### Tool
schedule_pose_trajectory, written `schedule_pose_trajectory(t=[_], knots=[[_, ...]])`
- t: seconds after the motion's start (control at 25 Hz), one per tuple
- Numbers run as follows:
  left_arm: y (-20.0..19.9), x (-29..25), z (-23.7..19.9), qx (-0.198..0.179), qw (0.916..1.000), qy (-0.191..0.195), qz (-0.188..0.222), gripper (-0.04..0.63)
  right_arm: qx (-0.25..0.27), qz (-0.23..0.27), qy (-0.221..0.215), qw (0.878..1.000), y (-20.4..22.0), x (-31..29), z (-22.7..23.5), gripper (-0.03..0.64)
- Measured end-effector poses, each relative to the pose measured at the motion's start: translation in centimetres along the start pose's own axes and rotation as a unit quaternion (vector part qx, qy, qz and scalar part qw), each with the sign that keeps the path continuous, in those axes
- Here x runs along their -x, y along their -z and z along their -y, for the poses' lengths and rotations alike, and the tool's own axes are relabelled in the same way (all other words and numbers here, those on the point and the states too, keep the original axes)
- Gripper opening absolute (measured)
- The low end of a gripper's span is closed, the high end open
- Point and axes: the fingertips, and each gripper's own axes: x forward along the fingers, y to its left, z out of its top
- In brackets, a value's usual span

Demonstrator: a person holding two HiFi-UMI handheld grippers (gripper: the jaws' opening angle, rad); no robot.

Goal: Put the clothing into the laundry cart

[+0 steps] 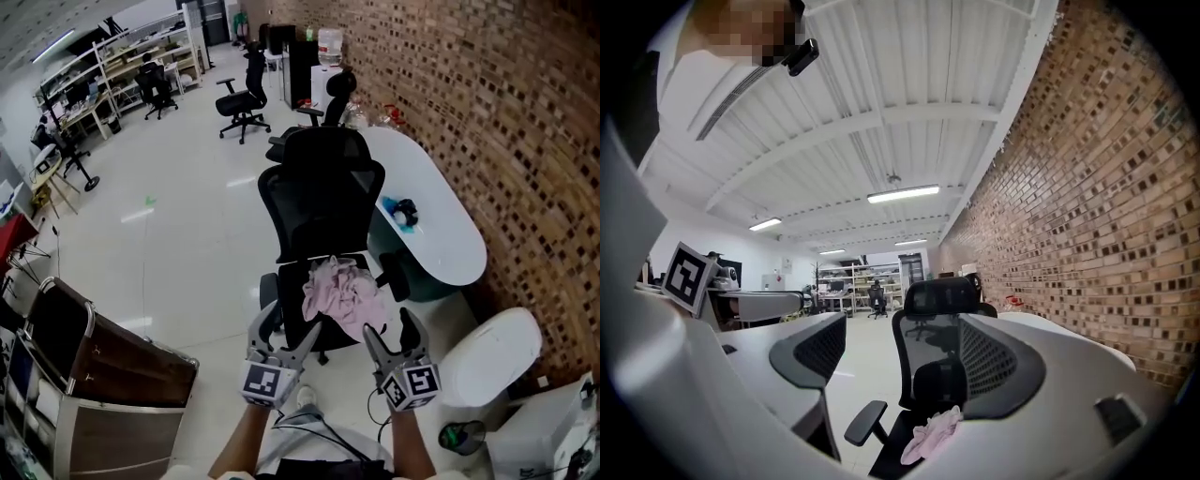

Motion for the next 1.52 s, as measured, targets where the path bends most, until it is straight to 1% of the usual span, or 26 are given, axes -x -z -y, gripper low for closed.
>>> schedule_pose_trajectory(t=[0.08, 0.2, 0.32, 0.4, 0.56, 0.68, 0.76, 0.92, 1.08, 1.28, 1.52], knots=[[-0.3, -1.0, -1.3, 0.002, 1.0, -0.001, 0.005, 0.347, 0.012, -0.004, -0.007, 1.0, -0.3, -2.1, -0.3, 0.393], [-0.7, -1.8, -2.9, 0.009, 0.9998, -0.004, 0.017, 0.347, 0.051, -0.003, -0.017, 0.999, -0.9, -4.2, -1.7, 0.393], [-0.3, -2.7, -4.8, 0.024, 0.9996, -0.004, 0.016, 0.346, 0.048, -0.007, -0.026, 0.998, -0.6, -5.9, -2.9, 0.393], [0.1, -3.6, -5.3, 0.031, 0.9994, -0.001, 0.014, 0.347, 0.044, -0.014, -0.027, 0.999, -0.2, -6.6, -2.6, 0.393], [1.9, -5.8, -5.6, 0.031, 0.9995, 0.006, -0.004, 0.347, 0.035, -0.029, -0.018, 0.999, 1.0, -7.8, -0.4, 0.393], [2.6, -7.3, -5.8, 0.032, 0.9994, 0.003, -0.01, 0.345, 0.019, -0.035, -0.014, 0.999, 1.8, -9.0, 1.6, 0.393], [3.1, -8.3, -5.9, 0.033, 0.9993, -0.002, -0.016, 0.347, 0.01, -0.043, -0.018, 0.999, 2.8, -10.2, 2.8, 0.393], [3.3, -10.6, -7.1, 0.044, 0.9986, -0.024, -0.014, 0.347, 0.0, -0.052, -0.039, 0.998, 3.7, -13.1, 5.1, 0.393], [2.8, -14.2, -7.7, 0.029, 0.9989, -0.035, -0.012, 0.346, -0.005, -0.05, -0.059, 0.997, 3.3, -16.1, 8.0, 0.393], [2.4, -18.6, -7.8, 0.027, 0.9979, -0.057, -0.012, 0.347, -0.008, -0.05, -0.089, 0.995, 2.9, -19.3, 11.4, 0.393], [3.3, -22.7, -6.4, 0.019, 0.9972, -0.067, -0.026, 0.347, -0.024, -0.055, -0.116, 0.991, 3.2, -21.2, 15.2, 0.393]])
